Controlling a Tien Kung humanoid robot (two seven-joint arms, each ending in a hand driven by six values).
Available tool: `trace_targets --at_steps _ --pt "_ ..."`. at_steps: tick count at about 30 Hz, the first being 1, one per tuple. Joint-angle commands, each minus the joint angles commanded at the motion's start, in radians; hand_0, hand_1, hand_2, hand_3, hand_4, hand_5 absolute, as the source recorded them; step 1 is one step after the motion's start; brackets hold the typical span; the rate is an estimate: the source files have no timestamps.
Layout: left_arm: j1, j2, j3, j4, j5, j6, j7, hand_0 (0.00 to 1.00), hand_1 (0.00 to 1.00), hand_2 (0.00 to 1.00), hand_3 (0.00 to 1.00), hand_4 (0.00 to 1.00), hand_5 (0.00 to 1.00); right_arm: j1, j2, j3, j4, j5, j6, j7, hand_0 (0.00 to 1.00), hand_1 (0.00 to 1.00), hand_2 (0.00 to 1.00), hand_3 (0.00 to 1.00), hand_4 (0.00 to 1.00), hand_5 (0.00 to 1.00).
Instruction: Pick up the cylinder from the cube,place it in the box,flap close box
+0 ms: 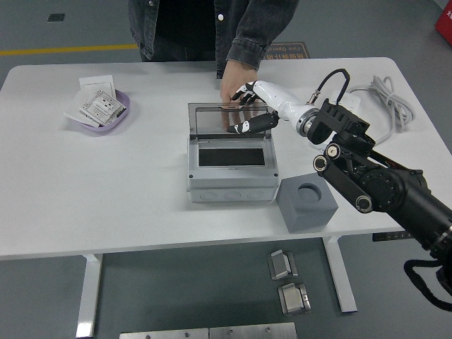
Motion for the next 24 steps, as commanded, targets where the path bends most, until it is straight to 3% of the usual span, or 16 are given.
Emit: trace_targets --at_steps 12,24 --pt "0.002 -0.002 0.0 0.0 0.0 0.0 -0.001 0.636 0.618 0.563 0.595 0.66 0.264 -0.038 -0.035 -0.007 0.105 -0.014 0.002 -0.015 0.782 0.685 0.686 0.75 0.968 0.397" --pt "0.005 -0.004 0.003 0.0 -0.006 0.001 -0.002 0.636 0.618 0.563 0.595 0.661 0.265 -0.118 -0.101 -0.027 0.279 -0.034 0.011 -0.048 0.78 0.68 0.685 0.752 0.965 0.397"
